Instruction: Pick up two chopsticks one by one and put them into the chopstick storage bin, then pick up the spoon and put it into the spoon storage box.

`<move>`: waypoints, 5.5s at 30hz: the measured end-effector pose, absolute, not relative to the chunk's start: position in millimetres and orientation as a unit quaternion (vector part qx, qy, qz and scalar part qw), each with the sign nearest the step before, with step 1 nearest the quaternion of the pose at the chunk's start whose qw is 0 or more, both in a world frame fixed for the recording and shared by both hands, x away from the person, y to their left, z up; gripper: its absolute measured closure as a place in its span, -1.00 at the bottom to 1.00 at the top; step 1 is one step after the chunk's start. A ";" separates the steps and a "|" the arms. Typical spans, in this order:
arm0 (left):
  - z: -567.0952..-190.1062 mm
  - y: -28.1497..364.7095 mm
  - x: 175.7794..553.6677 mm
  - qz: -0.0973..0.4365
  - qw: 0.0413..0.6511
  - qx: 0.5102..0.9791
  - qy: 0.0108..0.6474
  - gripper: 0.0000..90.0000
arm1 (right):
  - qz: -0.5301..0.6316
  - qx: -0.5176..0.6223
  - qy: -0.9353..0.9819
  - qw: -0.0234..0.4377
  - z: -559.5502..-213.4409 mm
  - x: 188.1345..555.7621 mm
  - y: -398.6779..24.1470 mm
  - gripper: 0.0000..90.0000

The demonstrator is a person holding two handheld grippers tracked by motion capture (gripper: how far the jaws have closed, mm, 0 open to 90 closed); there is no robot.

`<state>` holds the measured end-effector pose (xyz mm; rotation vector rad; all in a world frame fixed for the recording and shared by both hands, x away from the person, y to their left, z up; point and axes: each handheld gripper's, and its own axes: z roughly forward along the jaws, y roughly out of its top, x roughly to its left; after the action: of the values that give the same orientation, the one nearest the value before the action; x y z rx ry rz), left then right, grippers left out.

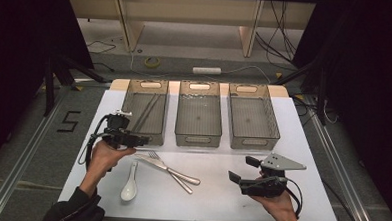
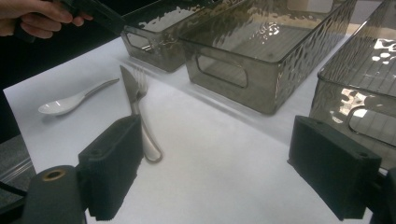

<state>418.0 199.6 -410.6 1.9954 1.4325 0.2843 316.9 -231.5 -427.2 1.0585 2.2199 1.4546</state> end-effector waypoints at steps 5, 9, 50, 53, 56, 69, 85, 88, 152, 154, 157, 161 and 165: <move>-412.1 196.9 411.4 0.108 0.323 0.766 0.546 -0.63 | 0.506 0.367 0.768 0.140 -427.6 317.4 -232.7 -0.58; -411.9 196.3 406.6 0.105 0.320 0.769 0.544 -0.64 | 0.506 0.366 0.768 0.140 -427.9 318.3 -232.9 -0.58; -439.4 190.4 377.3 0.074 0.192 0.824 0.528 -0.30 | 0.495 0.353 0.781 0.143 -427.4 315.1 -226.7 -0.58; -442.1 190.4 373.9 0.073 0.185 0.827 0.526 -0.22 | 0.494 0.349 0.783 0.144 -426.7 313.9 -225.2 -0.58; -446.1 189.9 372.6 0.072 0.179 0.829 0.525 -0.13 | 0.493 0.347 0.785 0.145 -427.1 313.5 -223.8 -0.58; -463.0 190.1 375.4 0.042 0.146 0.840 0.521 0.15 | 0.492 0.347 0.785 0.145 -427.2 313.5 -223.7 -0.57; -464.6 186.8 373.4 0.062 0.133 0.853 0.501 0.48 | 0.490 0.345 0.787 0.145 -427.6 313.4 -222.9 -0.56; -464.5 186.8 373.3 0.062 0.135 0.855 0.498 0.59 | 0.489 0.345 0.788 0.145 -427.5 313.2 -222.8 -0.56; -374.9 139.6 418.4 0.059 0.419 0.802 0.421 0.68 | 0.493 0.353 0.782 0.144 -428.6 314.7 -224.9 -0.55; -375.6 138.3 422.4 0.060 0.421 0.800 0.424 0.68 | 0.494 0.352 0.782 0.144 -428.4 314.8 -225.3 -0.55; -377.0 134.7 428.7 0.064 0.423 0.798 0.425 0.68 | 0.492 0.352 0.783 0.144 -429.0 315.1 -225.2 -0.55; -377.7 127.6 437.7 0.065 0.422 0.798 0.425 0.68 | 0.493 0.351 0.783 0.144 -429.0 314.8 -224.7 -0.55; -376.1 123.7 446.6 0.070 0.419 0.800 0.424 0.68 | 0.494 0.352 0.782 0.143 -428.8 314.9 -225.1 -0.55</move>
<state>446.6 123.7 -376.1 2.0046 1.0640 0.1743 314.9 -225.1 -428.8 1.0158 2.2558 1.4255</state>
